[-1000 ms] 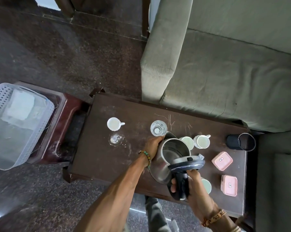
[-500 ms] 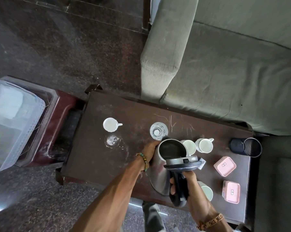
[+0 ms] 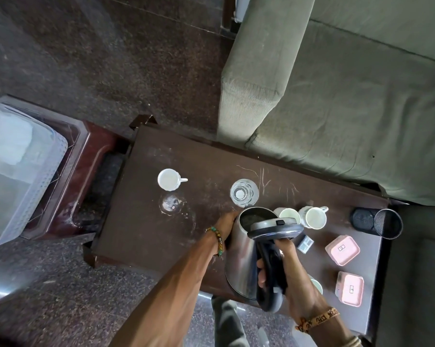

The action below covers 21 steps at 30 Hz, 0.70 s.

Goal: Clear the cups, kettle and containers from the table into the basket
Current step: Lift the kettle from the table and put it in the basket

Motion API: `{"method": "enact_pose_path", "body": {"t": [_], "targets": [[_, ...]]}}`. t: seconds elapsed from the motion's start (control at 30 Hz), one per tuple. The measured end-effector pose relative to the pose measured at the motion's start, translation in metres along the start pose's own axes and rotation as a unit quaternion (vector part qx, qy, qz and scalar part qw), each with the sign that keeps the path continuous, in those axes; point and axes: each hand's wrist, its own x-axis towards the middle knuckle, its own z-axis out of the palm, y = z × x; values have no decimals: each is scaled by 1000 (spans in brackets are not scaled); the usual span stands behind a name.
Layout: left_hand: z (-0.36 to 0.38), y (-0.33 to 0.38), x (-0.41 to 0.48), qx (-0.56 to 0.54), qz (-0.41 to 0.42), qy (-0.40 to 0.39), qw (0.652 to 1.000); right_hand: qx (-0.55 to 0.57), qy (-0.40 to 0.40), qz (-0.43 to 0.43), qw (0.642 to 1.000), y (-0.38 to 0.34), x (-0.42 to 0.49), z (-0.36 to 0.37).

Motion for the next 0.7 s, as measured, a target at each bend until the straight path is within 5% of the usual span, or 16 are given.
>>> {"method": "enact_pose_path", "body": {"t": [0.7], "targets": [[-10, 5, 7, 44, -48, -23, 998, 12, -20, 24, 999, -34, -17, 18]]}}
